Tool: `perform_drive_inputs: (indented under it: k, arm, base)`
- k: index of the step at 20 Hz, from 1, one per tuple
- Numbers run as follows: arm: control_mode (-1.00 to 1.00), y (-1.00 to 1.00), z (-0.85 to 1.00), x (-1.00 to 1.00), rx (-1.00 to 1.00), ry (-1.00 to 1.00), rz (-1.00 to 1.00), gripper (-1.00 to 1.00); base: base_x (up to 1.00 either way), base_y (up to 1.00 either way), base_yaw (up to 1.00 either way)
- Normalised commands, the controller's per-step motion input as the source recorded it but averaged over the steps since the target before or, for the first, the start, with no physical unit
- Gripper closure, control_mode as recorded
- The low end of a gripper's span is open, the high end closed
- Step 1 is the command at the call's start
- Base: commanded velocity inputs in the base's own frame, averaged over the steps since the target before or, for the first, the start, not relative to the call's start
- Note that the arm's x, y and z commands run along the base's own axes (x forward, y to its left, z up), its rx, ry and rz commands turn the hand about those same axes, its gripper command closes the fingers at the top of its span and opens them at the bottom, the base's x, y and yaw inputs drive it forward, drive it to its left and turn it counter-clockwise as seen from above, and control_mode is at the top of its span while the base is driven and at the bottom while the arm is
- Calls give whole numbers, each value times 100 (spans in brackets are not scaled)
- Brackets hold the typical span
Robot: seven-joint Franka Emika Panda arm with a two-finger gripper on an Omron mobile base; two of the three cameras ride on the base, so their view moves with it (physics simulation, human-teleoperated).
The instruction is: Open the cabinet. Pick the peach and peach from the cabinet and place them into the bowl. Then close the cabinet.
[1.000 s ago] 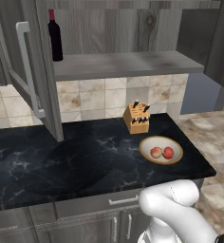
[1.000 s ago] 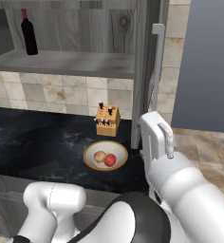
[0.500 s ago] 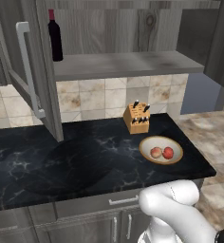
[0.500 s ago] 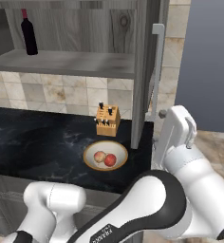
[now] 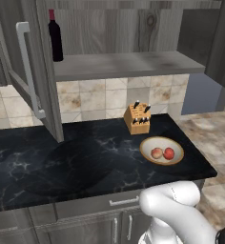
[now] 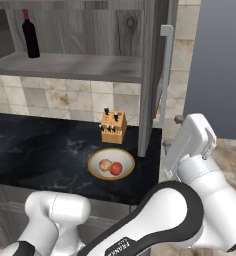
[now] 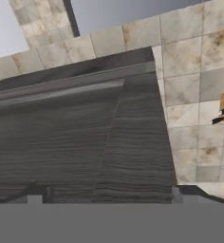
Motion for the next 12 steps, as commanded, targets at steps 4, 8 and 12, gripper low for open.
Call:
perform_drive_inputs:
  k: [4, 8, 12]
  arm:
    - [-100, 18, 0, -5, 1, -5, 6, -100]
    - [-100, 40, 1, 0, 0, -1, 12, -100]
    - [-100, 42, 10, 0, 0, -1, 13, -100]
  base:
    - [0, 0, 0]
    - [0, 0, 0]
    - [0, 0, 0]
